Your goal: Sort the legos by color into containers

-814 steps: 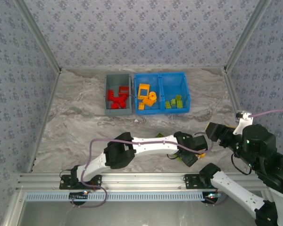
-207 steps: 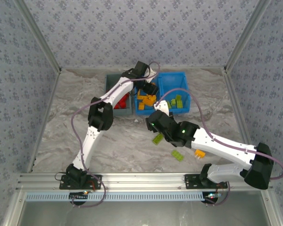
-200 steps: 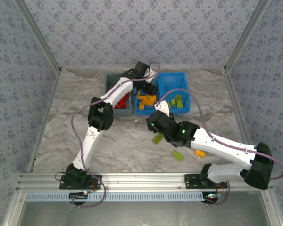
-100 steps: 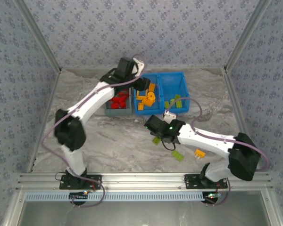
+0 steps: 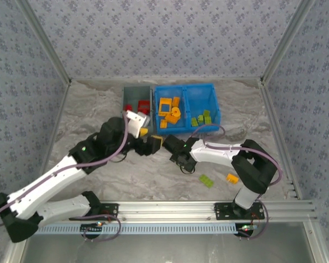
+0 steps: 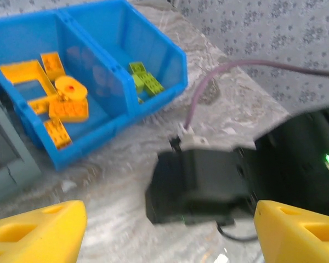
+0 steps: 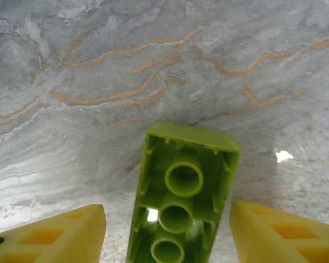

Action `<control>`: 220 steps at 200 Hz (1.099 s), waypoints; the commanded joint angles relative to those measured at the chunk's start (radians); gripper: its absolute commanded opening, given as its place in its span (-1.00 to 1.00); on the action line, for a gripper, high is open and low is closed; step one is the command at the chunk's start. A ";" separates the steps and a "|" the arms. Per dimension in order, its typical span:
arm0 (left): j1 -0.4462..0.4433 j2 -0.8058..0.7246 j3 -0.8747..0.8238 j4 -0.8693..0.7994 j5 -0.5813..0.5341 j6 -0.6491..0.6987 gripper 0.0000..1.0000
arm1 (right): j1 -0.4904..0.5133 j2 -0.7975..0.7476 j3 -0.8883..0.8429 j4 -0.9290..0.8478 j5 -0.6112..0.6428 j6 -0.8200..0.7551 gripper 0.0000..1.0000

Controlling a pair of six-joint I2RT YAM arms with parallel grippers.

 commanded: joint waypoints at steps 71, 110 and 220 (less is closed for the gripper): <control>-0.052 -0.206 -0.111 -0.113 -0.033 -0.190 0.58 | 0.016 -0.082 0.057 -0.174 0.195 -0.079 -0.49; -0.118 -0.142 -0.119 -0.026 -0.062 -0.225 0.57 | -0.123 -0.237 0.124 -0.201 0.280 -0.390 -0.48; -0.331 0.138 -0.049 0.095 -0.309 -0.202 0.55 | -0.579 0.339 0.698 -0.072 -0.108 -0.874 -0.48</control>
